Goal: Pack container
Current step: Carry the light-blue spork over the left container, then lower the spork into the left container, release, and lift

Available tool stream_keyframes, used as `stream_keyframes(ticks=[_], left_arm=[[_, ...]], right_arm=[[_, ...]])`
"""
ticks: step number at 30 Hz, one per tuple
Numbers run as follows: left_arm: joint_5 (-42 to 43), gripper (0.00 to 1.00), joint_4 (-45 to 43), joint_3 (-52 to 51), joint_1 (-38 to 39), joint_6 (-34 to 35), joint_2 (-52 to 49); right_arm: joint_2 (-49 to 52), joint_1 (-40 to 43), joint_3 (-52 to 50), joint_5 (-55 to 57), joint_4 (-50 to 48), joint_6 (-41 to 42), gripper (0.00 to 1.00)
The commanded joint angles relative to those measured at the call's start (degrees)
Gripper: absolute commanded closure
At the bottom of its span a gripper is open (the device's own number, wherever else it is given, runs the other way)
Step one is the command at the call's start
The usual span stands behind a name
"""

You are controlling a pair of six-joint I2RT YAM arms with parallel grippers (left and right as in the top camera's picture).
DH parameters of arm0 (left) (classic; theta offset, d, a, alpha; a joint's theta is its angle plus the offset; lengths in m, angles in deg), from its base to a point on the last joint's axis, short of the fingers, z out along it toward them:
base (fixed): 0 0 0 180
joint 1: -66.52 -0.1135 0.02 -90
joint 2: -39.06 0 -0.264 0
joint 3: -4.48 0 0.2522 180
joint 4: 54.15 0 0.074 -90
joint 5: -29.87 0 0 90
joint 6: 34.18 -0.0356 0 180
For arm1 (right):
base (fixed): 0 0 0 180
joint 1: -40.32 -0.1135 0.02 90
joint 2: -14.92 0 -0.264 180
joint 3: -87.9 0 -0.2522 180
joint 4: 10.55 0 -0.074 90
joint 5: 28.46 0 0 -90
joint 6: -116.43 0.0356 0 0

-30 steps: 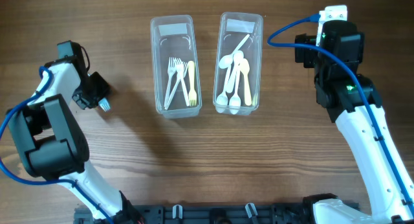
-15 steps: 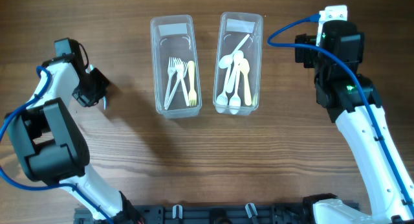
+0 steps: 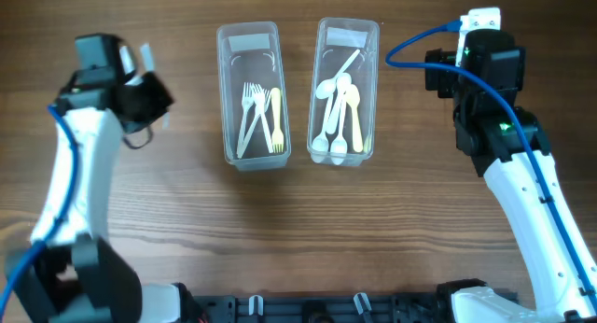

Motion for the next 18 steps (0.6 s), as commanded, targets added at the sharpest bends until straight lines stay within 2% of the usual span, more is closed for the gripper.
stream_keyframes(ticks=[1, 4, 8, 10, 11, 12, 13, 15, 16, 18], left_arm=[[2.9, 0.89, -2.6, -0.2, 9.3, -1.5, 4.5], [0.4, 0.79, -5.2, -0.2, 16.8, -1.2, 4.0], [-8.9, 0.78, -6.4, -0.2, 23.3, 1.9, 1.8], [-9.6, 0.74, -7.8, -0.2, 24.8, 1.9, 0.9], [-9.6, 0.67, -8.9, -0.2, 25.1, 1.9, 0.9], [-10.0, 0.41, -10.4, -0.2, 25.1, 1.9, 1.0], [-11.4, 0.23, -11.4, -0.2, 24.9, 1.9, 1.2], [-18.1, 0.14, -12.5, -0.2, 23.7, 1.6, 2.4], [-21.4, 0.02, -12.4, -0.2, 22.9, 1.6, 3.1], [-27.7, 0.00, -11.9, -0.2, 21.0, 1.4, 4.7]], right_arm=[[0.3, -0.1, 0.0, 1.4, -0.1, -0.3, 0.00], [0.3, -0.1, 0.0, 1.4, -0.1, -0.3, 0.00], [0.3, -0.1, 0.0, 1.4, -0.1, -0.3, 0.00], [0.3, -0.1, 0.0, 1.4, -0.1, -0.3, 0.00], [0.3, -0.1, 0.0, 1.3, -0.1, -0.3, 0.00], [0.3, -0.1, 0.0, 1.4, -0.1, -0.3, 0.00], [0.3, -0.1, 0.0, 1.4, -0.1, -0.3, 0.00], [0.3, -0.1, 0.0, 1.4, -0.1, -0.3, 0.00], [0.3, -0.1, 0.0, 1.4, -0.1, -0.3, 0.00], [0.3, -0.1, 0.0, 1.4, -0.1, -0.3, 0.00]])
